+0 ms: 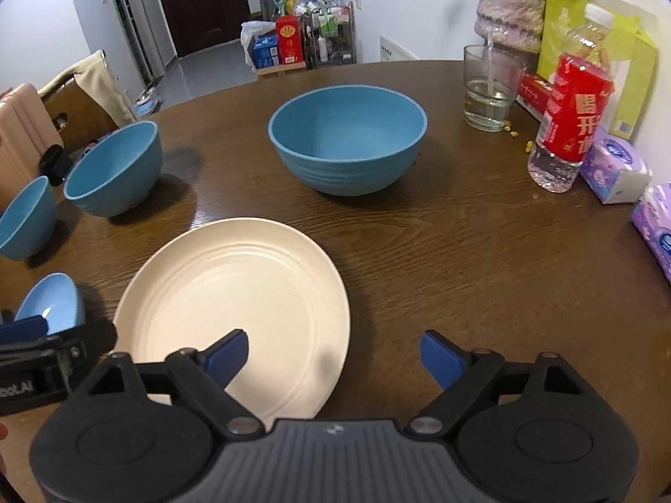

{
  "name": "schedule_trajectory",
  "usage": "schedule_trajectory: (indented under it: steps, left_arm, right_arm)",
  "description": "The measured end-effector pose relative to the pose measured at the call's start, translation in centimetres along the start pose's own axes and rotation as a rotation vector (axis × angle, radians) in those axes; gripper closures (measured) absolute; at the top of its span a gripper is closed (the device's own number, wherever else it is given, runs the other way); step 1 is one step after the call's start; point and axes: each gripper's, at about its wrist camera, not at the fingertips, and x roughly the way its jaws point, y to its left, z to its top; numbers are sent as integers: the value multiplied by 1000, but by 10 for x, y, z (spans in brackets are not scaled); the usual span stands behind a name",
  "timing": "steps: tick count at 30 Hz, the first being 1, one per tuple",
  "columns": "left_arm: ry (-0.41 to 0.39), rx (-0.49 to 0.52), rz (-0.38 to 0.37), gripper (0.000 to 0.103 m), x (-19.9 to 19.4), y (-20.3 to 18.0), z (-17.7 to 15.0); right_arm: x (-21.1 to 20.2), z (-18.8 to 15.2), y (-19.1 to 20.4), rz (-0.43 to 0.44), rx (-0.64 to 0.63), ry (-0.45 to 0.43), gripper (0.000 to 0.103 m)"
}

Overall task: Organize plates and bowls
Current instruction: 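Move both grippers forward to the rim of the cream plate, then close the left gripper on the cream plate rim while the right gripper closes beside it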

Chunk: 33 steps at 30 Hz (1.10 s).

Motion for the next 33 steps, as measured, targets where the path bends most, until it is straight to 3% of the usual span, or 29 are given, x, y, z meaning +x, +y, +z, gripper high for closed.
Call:
schedule_trajectory:
  steps: [5,10,14,22,26,33]
  left_arm:
    - [76,-42,24,34,24,-1,7]
    - [136,-104,41,49,42,4,12]
    - [181,-157,42,59,55,10,12]
    - [187,-197,37,65,61,15,12]
    - [183,-199,37,71,61,14,13]
    - [172,-196,44,77,61,12,11]
  right_arm:
    - [21,7,-5,20,-21,37,33]
    - [33,10,-8,27,-35,57,34]
    - [42,10,-14,48,-21,86,45]
    - [51,11,-22,94,2,87,67]
    - [53,12,-25,137,23,87,87]
    - [52,9,-31,163,37,70,90]
